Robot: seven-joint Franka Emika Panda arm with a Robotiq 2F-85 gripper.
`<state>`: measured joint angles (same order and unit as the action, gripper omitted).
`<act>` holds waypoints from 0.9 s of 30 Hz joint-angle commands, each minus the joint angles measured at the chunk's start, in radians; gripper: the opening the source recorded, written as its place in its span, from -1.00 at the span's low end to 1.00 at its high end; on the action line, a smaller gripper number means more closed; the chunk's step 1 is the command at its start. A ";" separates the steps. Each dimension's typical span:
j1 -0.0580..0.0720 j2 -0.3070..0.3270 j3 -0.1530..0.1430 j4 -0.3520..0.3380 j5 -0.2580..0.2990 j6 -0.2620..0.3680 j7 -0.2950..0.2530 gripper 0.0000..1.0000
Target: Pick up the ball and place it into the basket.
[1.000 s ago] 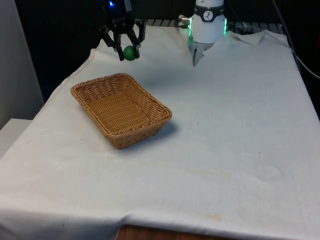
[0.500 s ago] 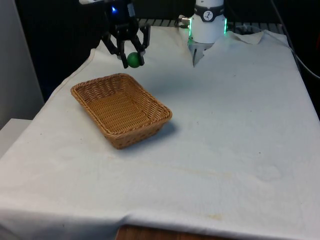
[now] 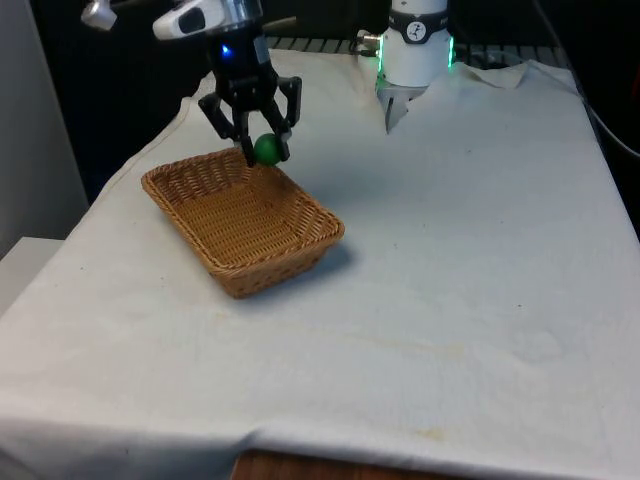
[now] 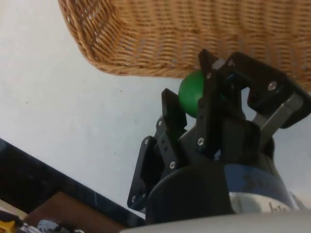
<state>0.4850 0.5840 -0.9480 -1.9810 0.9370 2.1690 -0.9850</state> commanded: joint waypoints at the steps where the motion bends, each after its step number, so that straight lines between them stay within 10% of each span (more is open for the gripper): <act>1: -0.019 0.027 0.015 0.031 0.022 -0.018 -0.002 -1.00; 7: -0.019 0.101 0.002 0.080 0.080 -0.044 -0.009 -1.00; 13: -0.049 0.206 0.015 0.150 0.173 -0.072 -0.017 -1.00; 27: -0.051 0.274 0.010 0.182 0.245 -0.068 -0.006 -1.00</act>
<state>0.4380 0.8560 -0.9420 -1.8020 1.1760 2.1000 -0.9910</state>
